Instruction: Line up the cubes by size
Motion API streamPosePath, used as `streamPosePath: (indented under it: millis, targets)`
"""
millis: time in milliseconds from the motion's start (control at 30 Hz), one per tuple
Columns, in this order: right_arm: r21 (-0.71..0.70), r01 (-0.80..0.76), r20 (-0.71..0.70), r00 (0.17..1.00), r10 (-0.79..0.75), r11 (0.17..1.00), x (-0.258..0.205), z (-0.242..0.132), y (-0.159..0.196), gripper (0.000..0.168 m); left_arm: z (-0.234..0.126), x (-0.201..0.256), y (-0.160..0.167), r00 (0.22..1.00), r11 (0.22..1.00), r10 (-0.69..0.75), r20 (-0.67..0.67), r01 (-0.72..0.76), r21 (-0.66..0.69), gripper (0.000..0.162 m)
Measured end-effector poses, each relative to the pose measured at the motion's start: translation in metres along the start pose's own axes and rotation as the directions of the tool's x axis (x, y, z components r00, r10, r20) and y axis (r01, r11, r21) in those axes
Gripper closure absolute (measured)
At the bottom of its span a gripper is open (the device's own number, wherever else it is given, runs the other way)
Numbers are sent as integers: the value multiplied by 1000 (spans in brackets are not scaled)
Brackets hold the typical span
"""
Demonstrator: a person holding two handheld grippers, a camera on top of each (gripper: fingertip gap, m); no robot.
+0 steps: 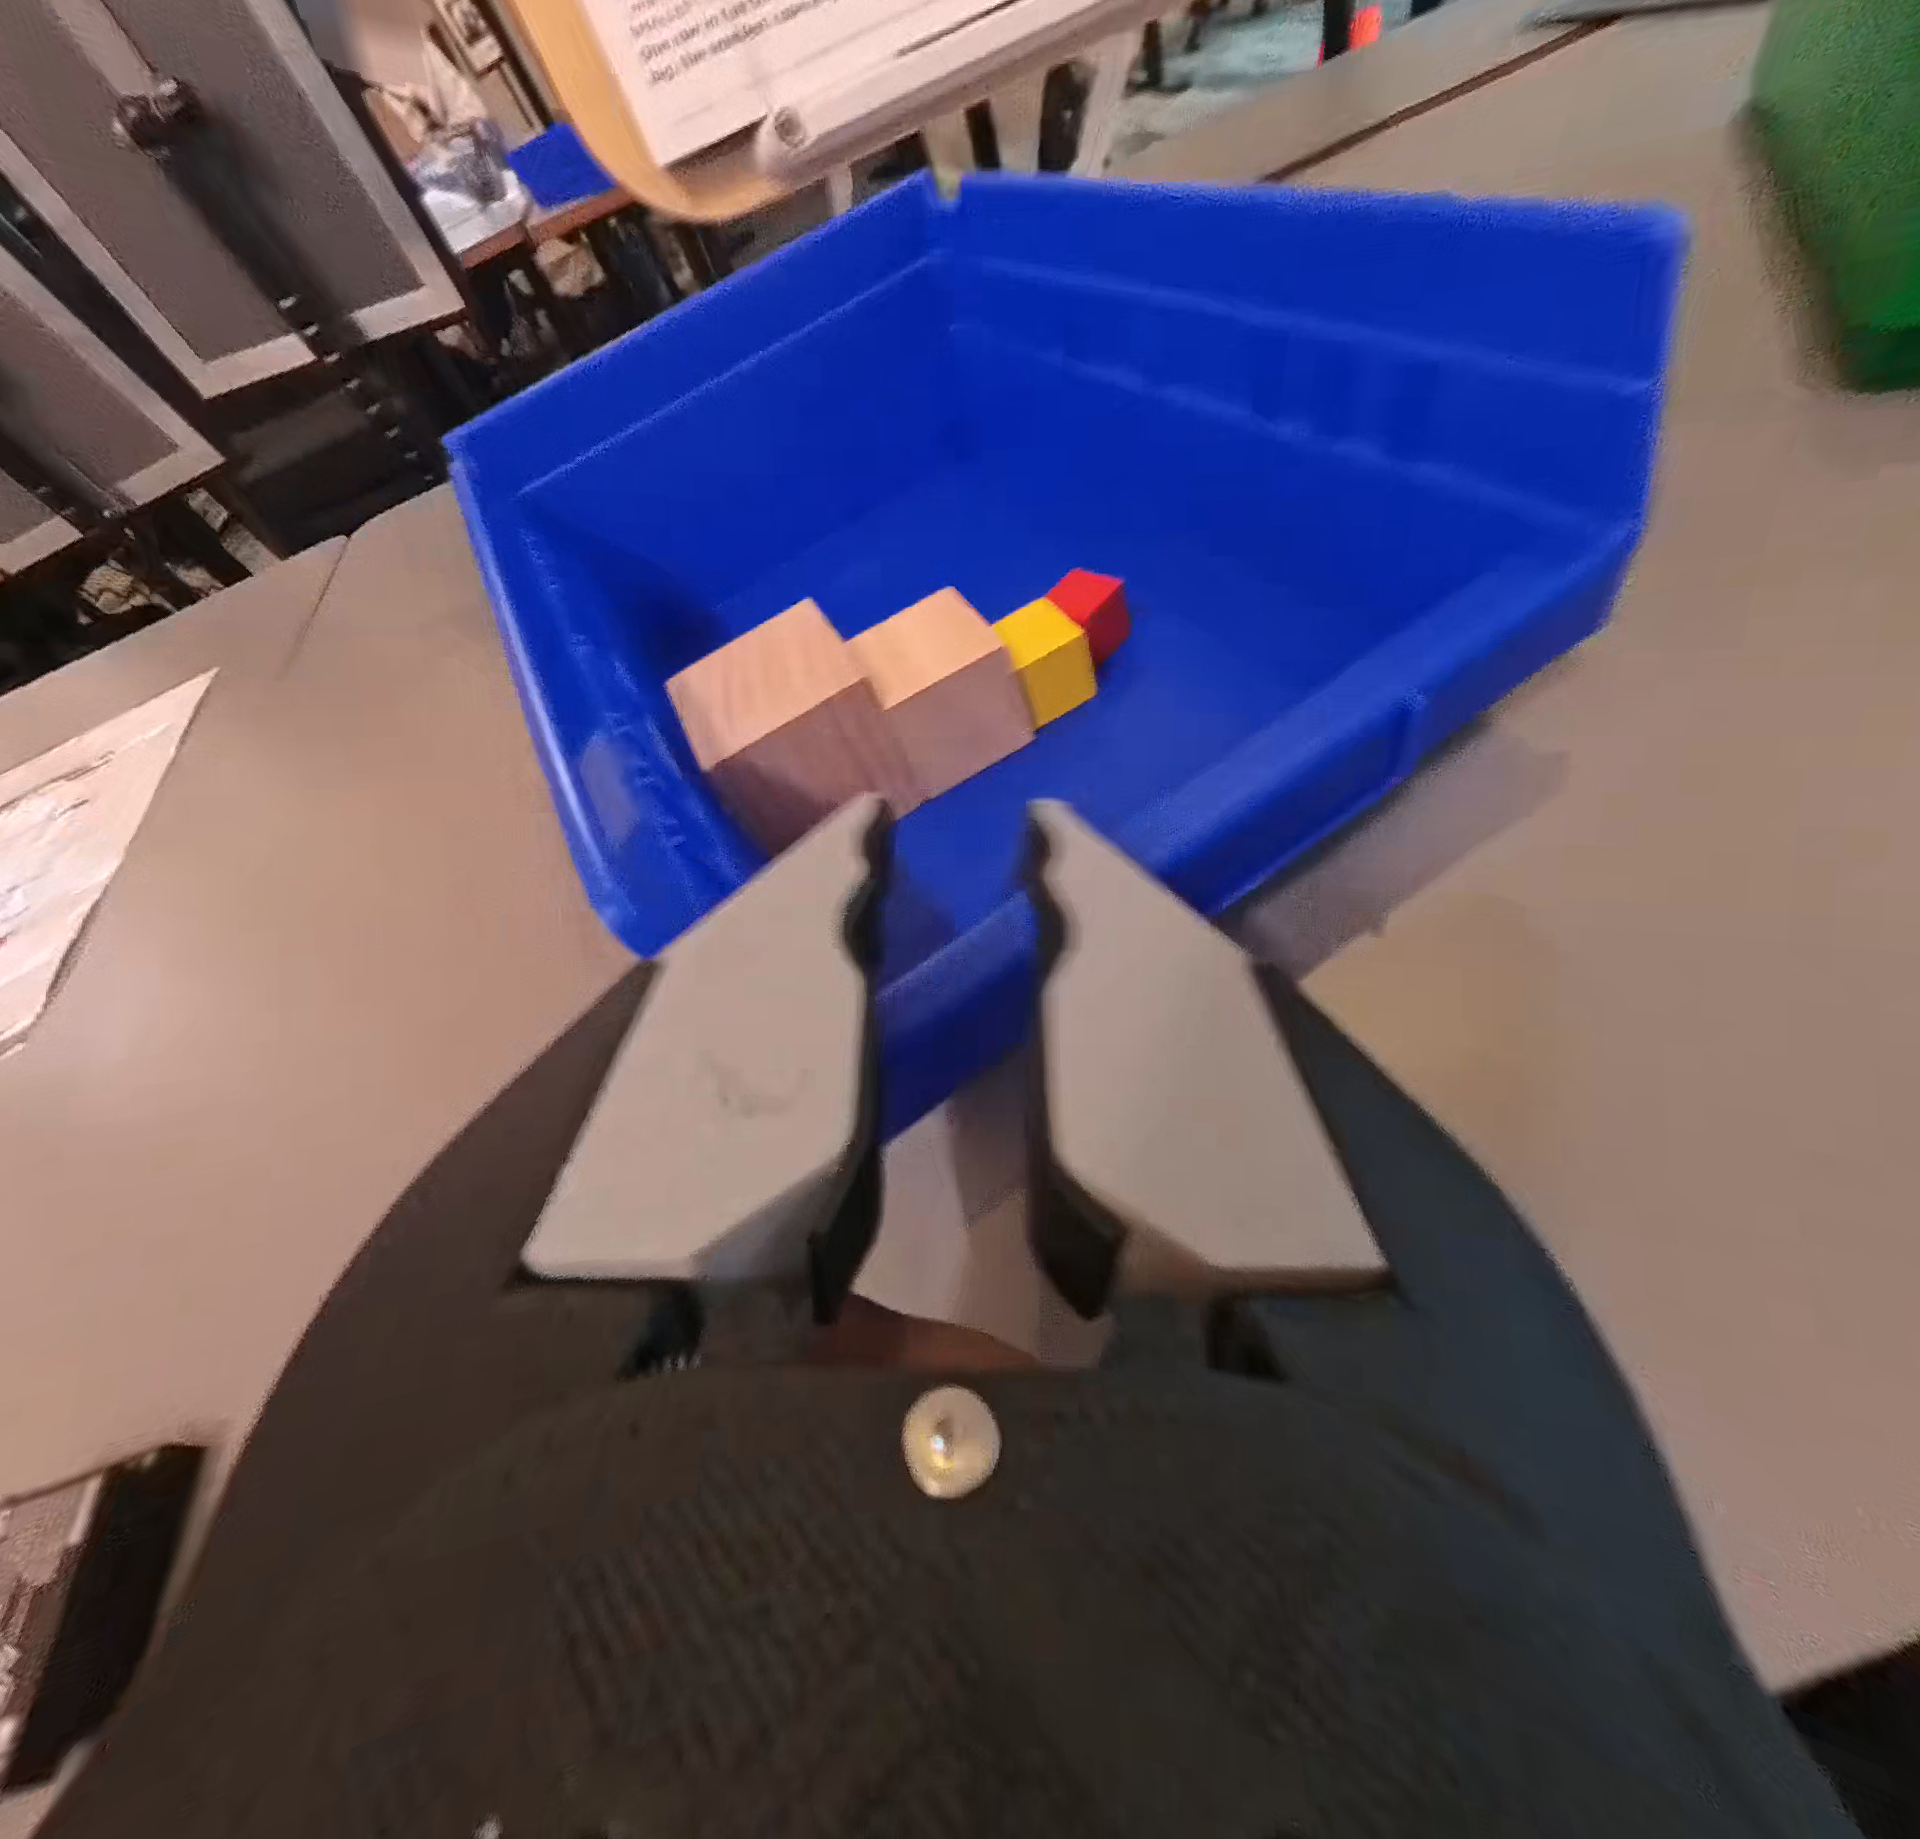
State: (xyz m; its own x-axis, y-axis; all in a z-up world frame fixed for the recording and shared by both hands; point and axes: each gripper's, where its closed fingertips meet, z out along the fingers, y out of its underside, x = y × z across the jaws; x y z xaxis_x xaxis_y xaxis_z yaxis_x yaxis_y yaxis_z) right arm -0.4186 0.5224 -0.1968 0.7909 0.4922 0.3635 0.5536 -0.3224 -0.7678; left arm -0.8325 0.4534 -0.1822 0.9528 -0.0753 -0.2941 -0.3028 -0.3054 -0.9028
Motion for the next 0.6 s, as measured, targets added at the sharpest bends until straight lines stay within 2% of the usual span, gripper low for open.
streamPosePath:
  millis: [33,67,133,200,233,300,367,433,500,600]
  targets:
    - [-16,-7,-44,999,6,1000,18,2,7,168,2,-10,3,1000,1000,0,18,-1,5,158]
    - [-33,-28,-88,996,25,999,37,4,15,168,4,-22,5,998,1000,-1,57,0,11,159]
    - [-83,-106,-142,985,94,991,67,8,31,157,4,-47,9,990,1000,2,138,-2,0,142]
    - [-87,-185,-76,981,178,979,70,6,32,146,-2,-50,6,993,1000,-16,116,15,8,135]
    - [-50,-216,21,976,217,975,57,3,22,139,-7,-39,-3,999,999,-34,42,33,42,135]
    - [22,-286,230,934,273,958,23,-3,-4,130,-18,9,-22,982,993,-38,-187,58,105,129]
    - [68,-315,367,890,269,947,-9,-8,-27,122,-22,52,-32,942,993,-30,-333,66,97,113]
    - [116,-315,427,872,239,942,-34,-9,-48,119,-12,70,-37,953,996,-4,-304,31,84,103]
    - [134,-268,404,894,195,954,-50,-1,-58,114,5,71,-42,982,996,33,-187,-17,87,99]
    - [116,-184,326,935,138,976,-61,20,-61,113,25,77,-46,990,991,116,-79,-110,74,113]
